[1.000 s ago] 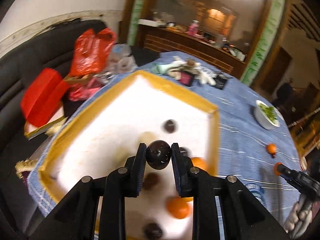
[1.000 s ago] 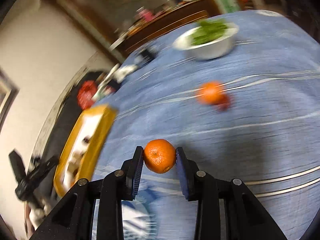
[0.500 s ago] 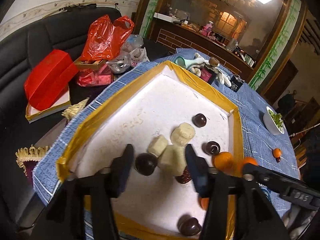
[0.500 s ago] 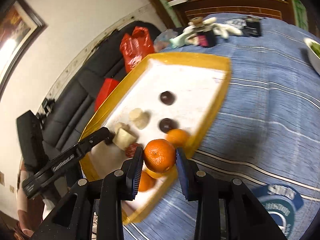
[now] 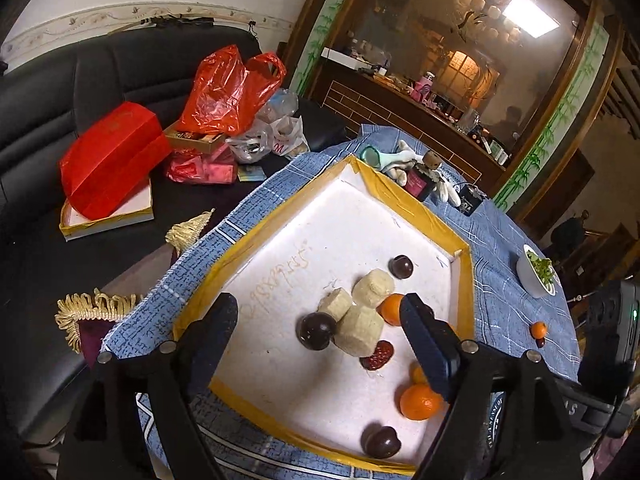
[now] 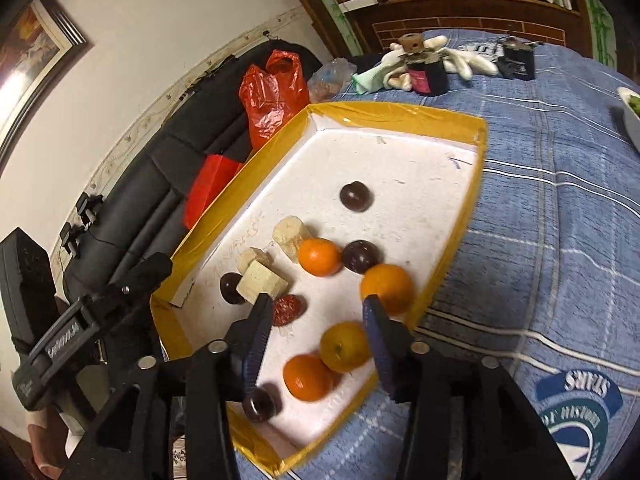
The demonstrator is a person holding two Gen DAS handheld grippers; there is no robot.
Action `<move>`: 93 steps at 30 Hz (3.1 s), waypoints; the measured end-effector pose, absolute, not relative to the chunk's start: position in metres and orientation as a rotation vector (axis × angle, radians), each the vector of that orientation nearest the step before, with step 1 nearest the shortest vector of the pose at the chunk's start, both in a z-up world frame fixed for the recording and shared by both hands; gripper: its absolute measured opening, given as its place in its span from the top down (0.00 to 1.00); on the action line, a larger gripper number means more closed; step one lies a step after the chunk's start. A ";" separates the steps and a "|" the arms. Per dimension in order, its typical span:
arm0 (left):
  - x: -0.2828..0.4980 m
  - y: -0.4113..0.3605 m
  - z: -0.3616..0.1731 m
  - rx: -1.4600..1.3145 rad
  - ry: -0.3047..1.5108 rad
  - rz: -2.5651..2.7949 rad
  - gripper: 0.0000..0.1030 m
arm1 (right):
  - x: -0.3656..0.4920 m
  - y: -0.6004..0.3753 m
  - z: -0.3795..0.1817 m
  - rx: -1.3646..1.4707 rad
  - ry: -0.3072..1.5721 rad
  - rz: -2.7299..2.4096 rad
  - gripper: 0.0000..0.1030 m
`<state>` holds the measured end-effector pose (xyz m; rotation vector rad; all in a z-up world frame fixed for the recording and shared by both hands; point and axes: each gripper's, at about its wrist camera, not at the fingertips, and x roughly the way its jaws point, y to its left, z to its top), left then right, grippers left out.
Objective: Organize fruits
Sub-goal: 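Lower the tangerine and plum into the tray and open both tools, then grasp a red date with the right tool while the left tool grasps the last tangerine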
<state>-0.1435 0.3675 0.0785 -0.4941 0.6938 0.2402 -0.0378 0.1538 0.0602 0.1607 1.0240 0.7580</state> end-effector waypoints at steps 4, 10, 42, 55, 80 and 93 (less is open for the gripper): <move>-0.145 0.358 0.085 -0.481 0.686 0.226 0.16 | -0.051 0.135 0.063 0.138 0.996 0.728 0.46; -0.143 0.338 0.088 -0.455 0.694 0.213 0.13 | -0.064 0.124 0.055 0.061 0.982 0.646 0.34; -0.137 0.261 0.108 -0.344 0.679 0.004 0.11 | -0.050 -0.019 0.073 0.098 0.870 0.406 0.26; -0.101 0.200 0.085 -0.263 0.800 -0.083 0.11 | 0.034 -0.142 0.033 0.153 0.913 0.153 0.51; 0.059 0.003 0.052 -0.025 0.873 -0.344 0.12 | 0.055 -0.199 0.031 0.390 0.902 0.175 0.71; 0.106 -0.062 0.003 0.134 0.958 -0.366 0.53 | 0.055 -0.233 0.038 0.496 0.853 0.132 0.71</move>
